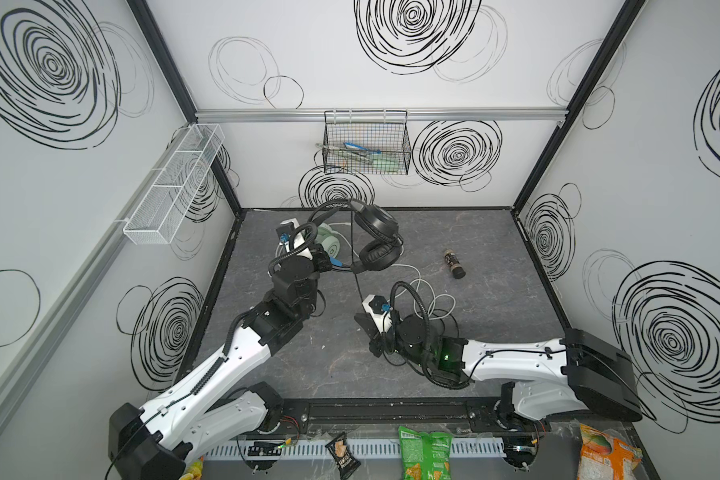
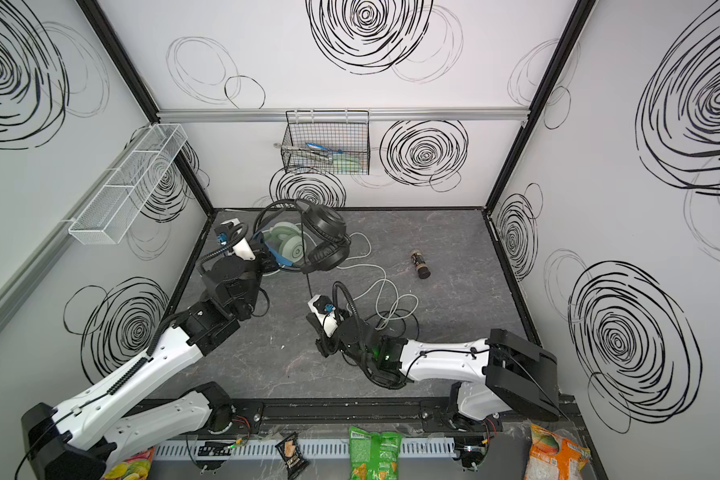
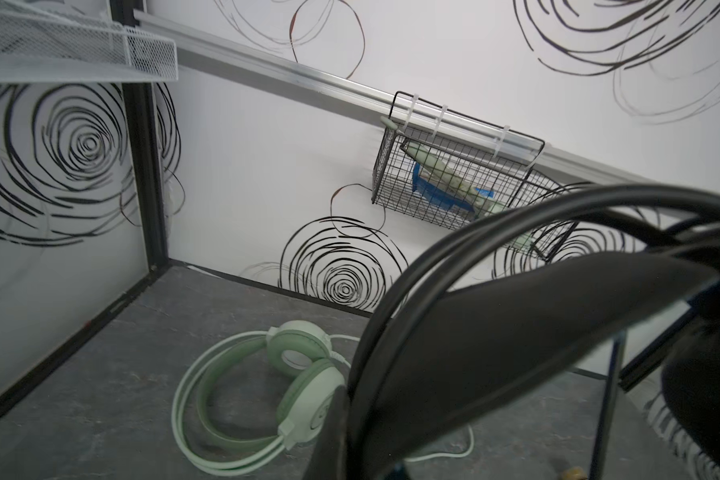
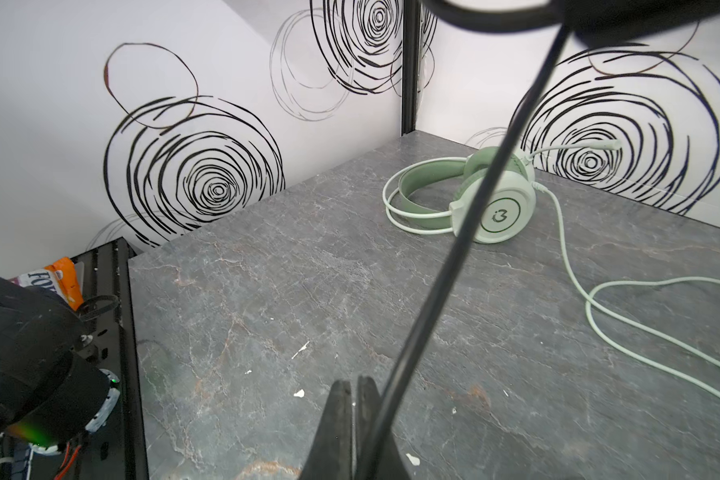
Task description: Wrap the headphones
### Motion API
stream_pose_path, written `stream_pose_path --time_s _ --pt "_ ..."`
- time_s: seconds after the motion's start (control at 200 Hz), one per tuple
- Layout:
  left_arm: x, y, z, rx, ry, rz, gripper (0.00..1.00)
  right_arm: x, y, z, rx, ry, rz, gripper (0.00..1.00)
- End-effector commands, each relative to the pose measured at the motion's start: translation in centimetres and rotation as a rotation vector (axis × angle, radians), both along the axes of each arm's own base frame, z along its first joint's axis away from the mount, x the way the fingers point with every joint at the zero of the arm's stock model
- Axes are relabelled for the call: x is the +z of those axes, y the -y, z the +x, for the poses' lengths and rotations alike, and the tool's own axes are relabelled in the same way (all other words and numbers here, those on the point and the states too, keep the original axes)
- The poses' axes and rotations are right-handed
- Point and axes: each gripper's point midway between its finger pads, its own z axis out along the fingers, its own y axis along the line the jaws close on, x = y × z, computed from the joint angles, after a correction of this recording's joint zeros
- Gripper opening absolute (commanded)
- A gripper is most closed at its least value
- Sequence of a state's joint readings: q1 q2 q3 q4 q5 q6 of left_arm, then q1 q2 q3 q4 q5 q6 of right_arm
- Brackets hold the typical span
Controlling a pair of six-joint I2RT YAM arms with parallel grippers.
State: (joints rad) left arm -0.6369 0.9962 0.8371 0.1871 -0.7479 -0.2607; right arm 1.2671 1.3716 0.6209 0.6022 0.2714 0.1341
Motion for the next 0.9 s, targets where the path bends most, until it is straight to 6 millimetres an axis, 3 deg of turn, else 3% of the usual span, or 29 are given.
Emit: stream_pose_path --time_s 0.0,0.36,0.565,0.89 --pt "5.0 -2.2 -1.1 0.164 0.181 0.015 0.0 1.3 -0.1 -0.6 0.009 0.016 -0.004 0.0" --pt "2.8 1.3 -1.7 0.161 0.117 0.32 0.0 3.0 0.0 -0.5 -0.022 0.051 -0.053 0.0" --pt "1.1 2.3 -2.5 0.139 0.072 0.458 0.0 4.7 1.5 0.1 -0.073 0.073 -0.064 0.0" --pt "-1.4 6.6 -2.4 -0.005 -0.028 0.665 0.0 7.5 3.8 0.9 -0.133 0.212 -0.106 0.0"
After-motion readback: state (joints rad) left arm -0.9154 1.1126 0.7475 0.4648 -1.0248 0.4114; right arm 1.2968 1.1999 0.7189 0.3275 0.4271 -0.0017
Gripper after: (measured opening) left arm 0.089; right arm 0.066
